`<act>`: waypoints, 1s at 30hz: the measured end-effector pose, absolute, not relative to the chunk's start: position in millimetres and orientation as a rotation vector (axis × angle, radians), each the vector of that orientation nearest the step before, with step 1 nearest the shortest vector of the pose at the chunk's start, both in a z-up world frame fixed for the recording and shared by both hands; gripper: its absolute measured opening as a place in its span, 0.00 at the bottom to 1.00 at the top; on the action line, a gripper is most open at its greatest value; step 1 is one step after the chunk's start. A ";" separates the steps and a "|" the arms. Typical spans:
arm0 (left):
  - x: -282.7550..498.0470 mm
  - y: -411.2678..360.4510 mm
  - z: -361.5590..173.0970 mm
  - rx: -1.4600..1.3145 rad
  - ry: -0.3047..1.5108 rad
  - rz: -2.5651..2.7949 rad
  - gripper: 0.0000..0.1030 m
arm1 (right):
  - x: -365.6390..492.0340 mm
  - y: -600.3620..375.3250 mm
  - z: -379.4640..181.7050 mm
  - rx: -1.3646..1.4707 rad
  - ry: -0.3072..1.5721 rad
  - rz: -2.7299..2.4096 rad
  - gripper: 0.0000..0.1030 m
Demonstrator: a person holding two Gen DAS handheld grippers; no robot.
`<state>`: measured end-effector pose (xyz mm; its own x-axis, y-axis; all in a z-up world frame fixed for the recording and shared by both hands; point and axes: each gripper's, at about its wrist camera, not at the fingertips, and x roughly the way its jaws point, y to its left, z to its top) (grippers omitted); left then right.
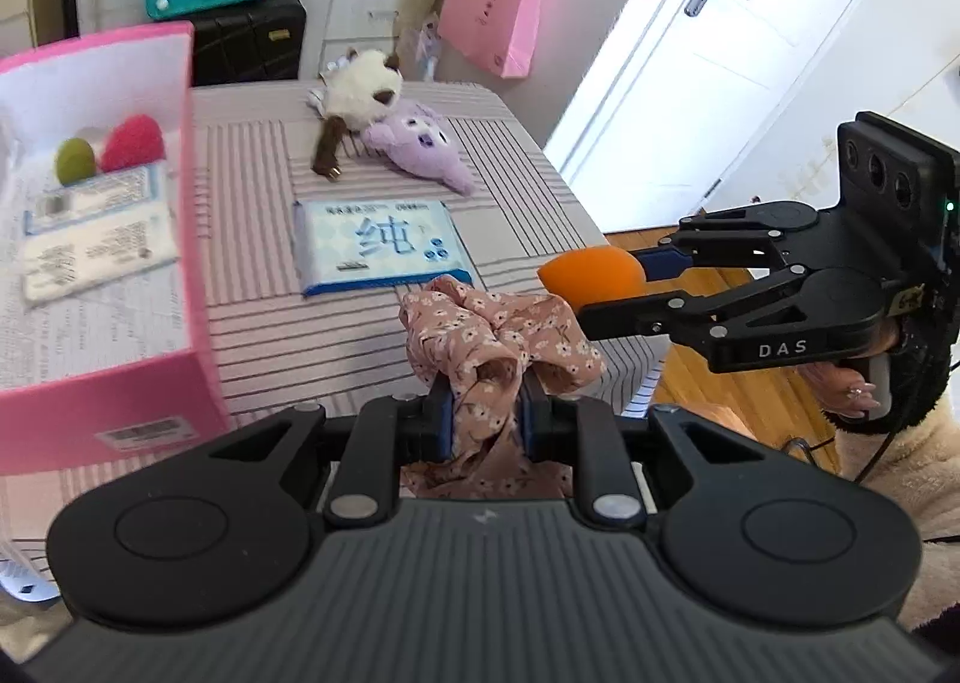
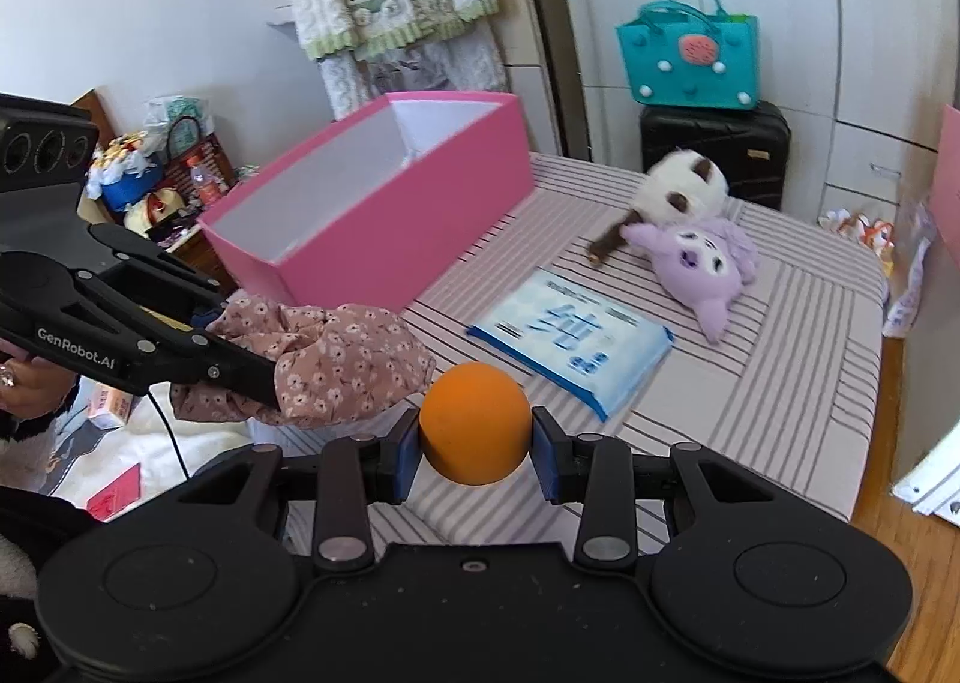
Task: Organize soft objects
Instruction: 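Carry the floral cloth and orange ball with both grippers over the pink box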
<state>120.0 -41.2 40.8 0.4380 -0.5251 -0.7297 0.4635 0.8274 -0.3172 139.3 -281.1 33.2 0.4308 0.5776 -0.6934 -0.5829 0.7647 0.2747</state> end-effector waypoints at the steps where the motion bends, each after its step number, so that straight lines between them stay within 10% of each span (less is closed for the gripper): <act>1: 116.2 -38.9 44.3 -0.060 0.912 -0.599 0.19 | 138.0 -278.4 37.0 -0.012 0.859 0.732 0.42; 30: 103.8 67.4 104.0 -0.059 0.849 -0.384 0.19 | 144.4 -188.1 114.2 -0.152 0.771 0.965 0.42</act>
<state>103.8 67.4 104.0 0.5964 -0.3541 -0.7203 0.3079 0.9297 -0.2021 144.4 -188.1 114.2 0.3306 0.6831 -0.6512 -0.7856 0.5815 0.2112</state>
